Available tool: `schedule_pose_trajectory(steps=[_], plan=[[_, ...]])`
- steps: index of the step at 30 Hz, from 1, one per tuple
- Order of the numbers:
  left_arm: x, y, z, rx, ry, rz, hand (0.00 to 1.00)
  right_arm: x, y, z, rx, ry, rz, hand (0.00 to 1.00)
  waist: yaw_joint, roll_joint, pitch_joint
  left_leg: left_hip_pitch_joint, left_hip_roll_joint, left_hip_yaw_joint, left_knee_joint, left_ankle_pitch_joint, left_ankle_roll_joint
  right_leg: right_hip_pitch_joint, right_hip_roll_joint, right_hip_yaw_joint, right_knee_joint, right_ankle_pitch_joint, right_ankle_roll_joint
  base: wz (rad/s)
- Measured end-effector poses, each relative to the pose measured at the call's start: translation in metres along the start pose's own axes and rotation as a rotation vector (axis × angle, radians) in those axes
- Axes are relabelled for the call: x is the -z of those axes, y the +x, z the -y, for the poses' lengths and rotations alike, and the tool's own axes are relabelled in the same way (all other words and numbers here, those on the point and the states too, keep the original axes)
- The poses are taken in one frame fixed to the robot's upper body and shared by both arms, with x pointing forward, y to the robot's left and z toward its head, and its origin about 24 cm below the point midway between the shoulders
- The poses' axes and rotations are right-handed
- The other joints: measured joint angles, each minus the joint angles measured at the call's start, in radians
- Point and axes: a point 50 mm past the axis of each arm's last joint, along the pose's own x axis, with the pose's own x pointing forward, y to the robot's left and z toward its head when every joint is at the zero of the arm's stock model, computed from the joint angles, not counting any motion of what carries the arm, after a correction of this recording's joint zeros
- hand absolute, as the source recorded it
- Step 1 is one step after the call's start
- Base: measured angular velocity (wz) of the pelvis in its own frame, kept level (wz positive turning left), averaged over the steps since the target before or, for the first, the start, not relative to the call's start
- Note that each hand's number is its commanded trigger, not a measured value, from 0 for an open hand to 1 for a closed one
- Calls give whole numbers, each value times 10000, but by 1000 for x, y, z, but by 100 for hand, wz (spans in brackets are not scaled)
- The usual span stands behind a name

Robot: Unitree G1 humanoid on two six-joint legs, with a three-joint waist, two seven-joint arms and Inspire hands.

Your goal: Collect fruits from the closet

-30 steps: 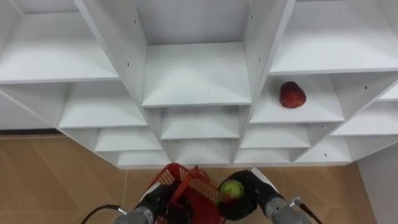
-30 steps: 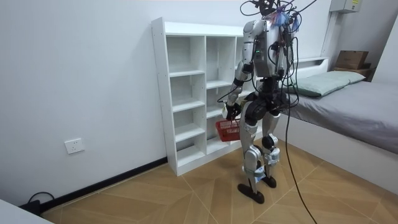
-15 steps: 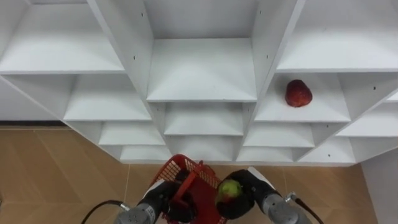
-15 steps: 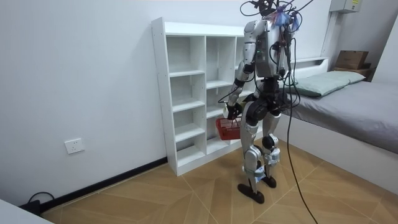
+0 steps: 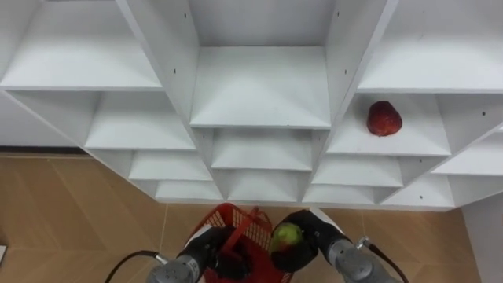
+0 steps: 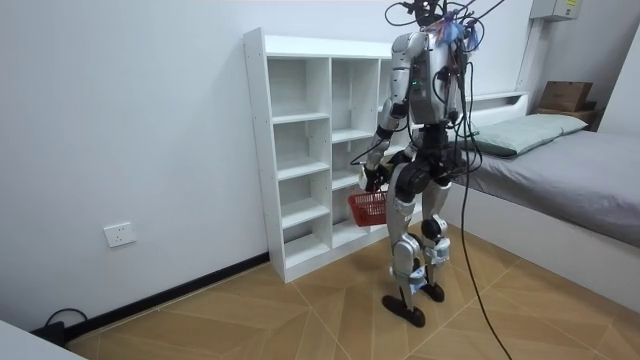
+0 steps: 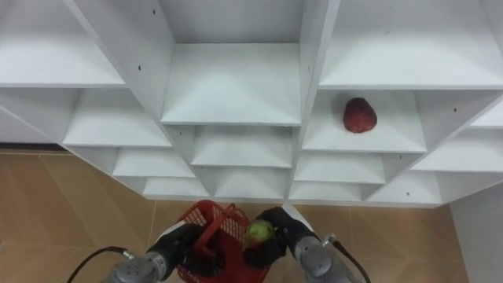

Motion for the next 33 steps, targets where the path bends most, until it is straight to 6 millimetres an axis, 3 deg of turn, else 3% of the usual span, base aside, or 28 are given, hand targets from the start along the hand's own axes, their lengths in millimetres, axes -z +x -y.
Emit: schedule_pose_trajectory(steps=[19,20,22,23,24,33], plan=[[-16,4,6,605,226,457,100,-11,4,-4,-439,-201,259,100,-19,-59,26,-64,5,2,50,1,0,-26,-67,-16,-27,0,0,0],[-16,4,6,657,235,473,100,-11,4,-3,-438,-203,263,92,-19,-60,25,-64,5,0,55,1,0,-25,-67,-16,-26,0,0,0],[-17,4,6,718,248,488,100,-11,4,-4,-440,-203,263,29,-19,-63,25,-64,4,-1,72,1,0,-23,-70,-15,-21,0,0,0],[-17,4,6,746,256,495,100,-11,4,-4,-441,-204,260,7,-14,-65,24,-64,4,-3,89,1,1,-21,-73,-14,-13,0,0,0],[-17,4,6,753,262,495,100,-11,4,-4,-441,-203,257,0,-14,-68,23,-64,5,-3,99,1,1,-21,-74,-12,-8,0,0,0],[-18,4,8,1043,316,501,100,-6,5,-6,-711,-198,-25,0,-7,-74,22,-63,7,-2,153,1,1,-29,-81,15,53,0,0,0]])
